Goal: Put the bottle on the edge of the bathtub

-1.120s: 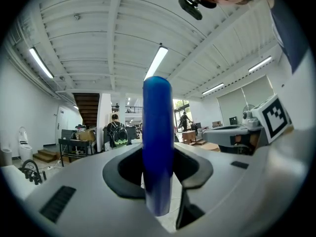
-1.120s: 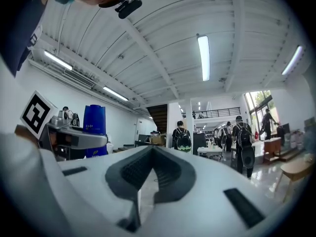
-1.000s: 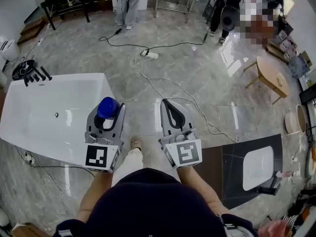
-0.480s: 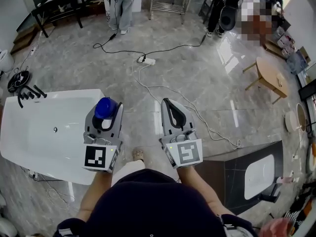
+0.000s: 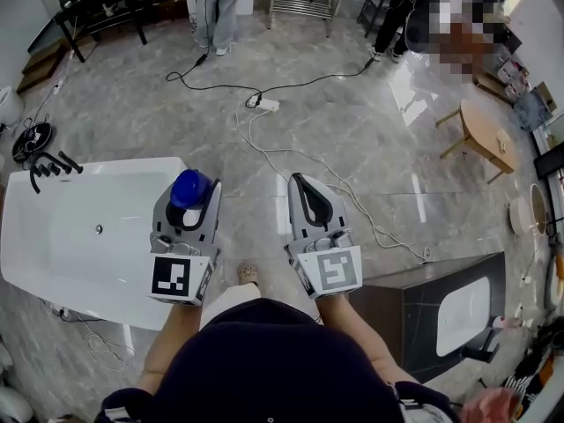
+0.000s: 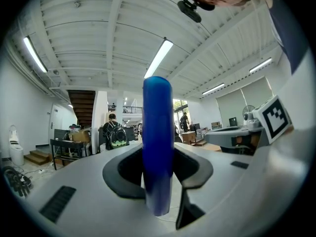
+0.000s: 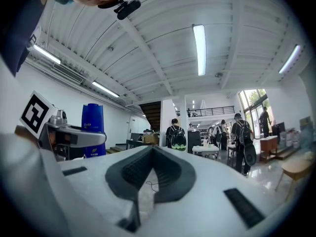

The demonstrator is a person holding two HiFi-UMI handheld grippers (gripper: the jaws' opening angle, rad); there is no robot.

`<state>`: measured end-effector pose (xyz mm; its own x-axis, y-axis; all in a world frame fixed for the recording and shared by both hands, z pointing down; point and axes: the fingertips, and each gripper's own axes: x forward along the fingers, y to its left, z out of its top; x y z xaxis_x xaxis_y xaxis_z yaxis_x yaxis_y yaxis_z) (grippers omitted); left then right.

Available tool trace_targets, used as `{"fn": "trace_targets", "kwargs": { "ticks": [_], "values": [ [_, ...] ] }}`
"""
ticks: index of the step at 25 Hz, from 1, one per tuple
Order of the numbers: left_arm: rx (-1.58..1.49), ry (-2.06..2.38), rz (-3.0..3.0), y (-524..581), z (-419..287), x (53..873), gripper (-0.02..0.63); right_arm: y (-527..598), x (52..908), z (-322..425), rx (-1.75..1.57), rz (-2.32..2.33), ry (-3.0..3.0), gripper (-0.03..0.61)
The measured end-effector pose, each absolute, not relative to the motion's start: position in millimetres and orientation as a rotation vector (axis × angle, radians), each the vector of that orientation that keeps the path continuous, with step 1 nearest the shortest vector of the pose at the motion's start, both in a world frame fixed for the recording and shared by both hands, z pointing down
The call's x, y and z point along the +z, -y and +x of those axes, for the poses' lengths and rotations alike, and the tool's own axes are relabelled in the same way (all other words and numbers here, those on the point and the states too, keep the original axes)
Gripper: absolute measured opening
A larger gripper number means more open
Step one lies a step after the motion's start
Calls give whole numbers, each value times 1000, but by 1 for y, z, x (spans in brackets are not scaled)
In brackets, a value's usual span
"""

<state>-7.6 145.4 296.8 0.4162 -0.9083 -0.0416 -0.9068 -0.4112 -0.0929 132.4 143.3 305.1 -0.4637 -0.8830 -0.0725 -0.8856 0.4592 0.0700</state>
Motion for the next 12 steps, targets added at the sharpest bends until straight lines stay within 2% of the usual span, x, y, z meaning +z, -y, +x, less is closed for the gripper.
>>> {"fn": "trace_targets", "kwargs": {
  "ticks": [12],
  "values": [
    [-15, -1655, -2566, -146, -19, 300, 149, -144, 308, 121, 151, -1616, -2678, 0]
  ]
}}
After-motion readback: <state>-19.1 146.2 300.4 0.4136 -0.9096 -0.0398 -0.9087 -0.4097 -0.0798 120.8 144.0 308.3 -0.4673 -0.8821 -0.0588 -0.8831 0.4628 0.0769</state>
